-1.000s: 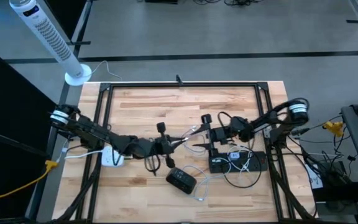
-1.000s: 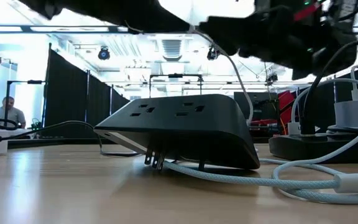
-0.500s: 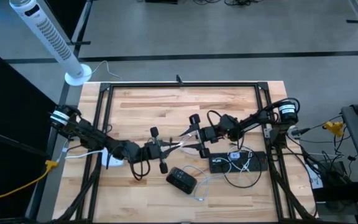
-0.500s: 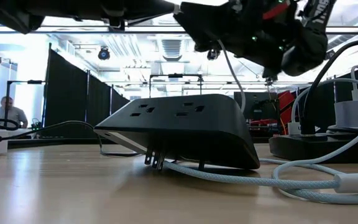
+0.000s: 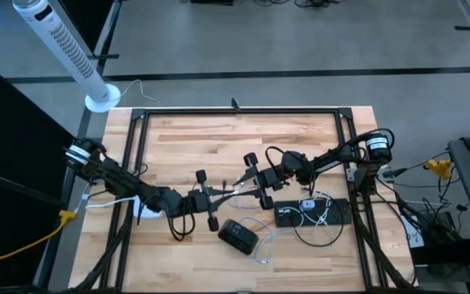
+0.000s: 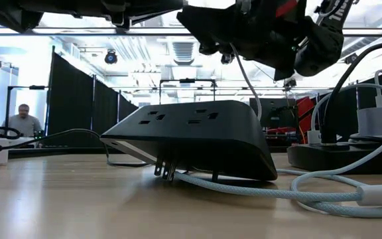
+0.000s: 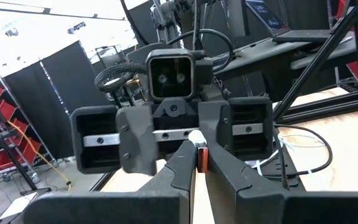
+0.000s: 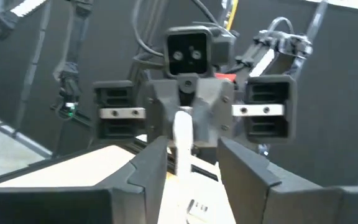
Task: Insert USB
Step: Insert the white charger cable into the left black outlet extension
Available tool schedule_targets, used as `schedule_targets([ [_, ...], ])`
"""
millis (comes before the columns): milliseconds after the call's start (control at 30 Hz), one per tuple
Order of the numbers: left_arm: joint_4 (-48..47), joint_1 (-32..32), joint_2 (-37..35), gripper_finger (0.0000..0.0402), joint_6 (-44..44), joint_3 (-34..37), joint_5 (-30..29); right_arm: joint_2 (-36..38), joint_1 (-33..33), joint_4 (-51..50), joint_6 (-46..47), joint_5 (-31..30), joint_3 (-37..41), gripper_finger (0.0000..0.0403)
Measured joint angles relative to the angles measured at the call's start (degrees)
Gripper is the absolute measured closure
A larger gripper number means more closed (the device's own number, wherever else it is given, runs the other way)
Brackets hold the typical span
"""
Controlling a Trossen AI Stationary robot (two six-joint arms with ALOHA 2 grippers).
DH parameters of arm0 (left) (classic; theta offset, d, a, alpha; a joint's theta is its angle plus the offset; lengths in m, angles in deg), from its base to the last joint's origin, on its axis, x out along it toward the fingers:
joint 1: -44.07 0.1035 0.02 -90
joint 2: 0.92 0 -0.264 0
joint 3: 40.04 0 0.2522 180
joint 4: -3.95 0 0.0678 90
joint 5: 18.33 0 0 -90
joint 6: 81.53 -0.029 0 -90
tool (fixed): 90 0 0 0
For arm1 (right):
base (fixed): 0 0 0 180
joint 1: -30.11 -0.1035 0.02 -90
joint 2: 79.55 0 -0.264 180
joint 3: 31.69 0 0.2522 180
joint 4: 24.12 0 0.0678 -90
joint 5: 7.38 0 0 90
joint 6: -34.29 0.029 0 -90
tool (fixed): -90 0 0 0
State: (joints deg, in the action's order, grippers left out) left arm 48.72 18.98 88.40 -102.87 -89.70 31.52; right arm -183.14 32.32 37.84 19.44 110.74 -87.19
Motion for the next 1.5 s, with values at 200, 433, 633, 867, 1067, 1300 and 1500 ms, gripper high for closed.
schedule_targets([
  [200,-0.4,-0.01,0.0,0.0389,0.42,0.02,-0.49,0.04,-0.34,0.0,-0.16,0.61,0.02,0.0307],
  [433,-0.65,-0.01,0.0,0.0389,0.9,0.02,-0.47,0.07,-0.45,-0.03,-0.24,0.57,-0.2,0.0323],
  [633,-0.66,-0.03,-0.02,0.0389,0.92,0.04,-0.52,0.09,-0.47,-0.7,-0.28,0.61,-1.02,0.0341],
  [867,-0.89,-0.03,-0.02,0.0389,1.0,0.06,-0.52,0.12,-0.47,-1.43,-0.72,0.61,-1.03,0.0364],
  [1067,-0.9,-0.03,-0.09,0.0389,1.09,0.09,-0.84,0.17,-0.45,-1.7,-0.79,0.59,-1.03,0.039],
  [1300,-0.92,-0.14,-0.09,0.0389,1.14,0.11,-0.78,0.2,-0.45,-2.32,-0.18,0.57,-1.03,0.039],
  [1500,-2.11,-0.45,-0.09,0.0353,3.02,0.11,-0.6,1.13,0.16,-4.35,-0.23,0.54,-1.03,0.039],
])
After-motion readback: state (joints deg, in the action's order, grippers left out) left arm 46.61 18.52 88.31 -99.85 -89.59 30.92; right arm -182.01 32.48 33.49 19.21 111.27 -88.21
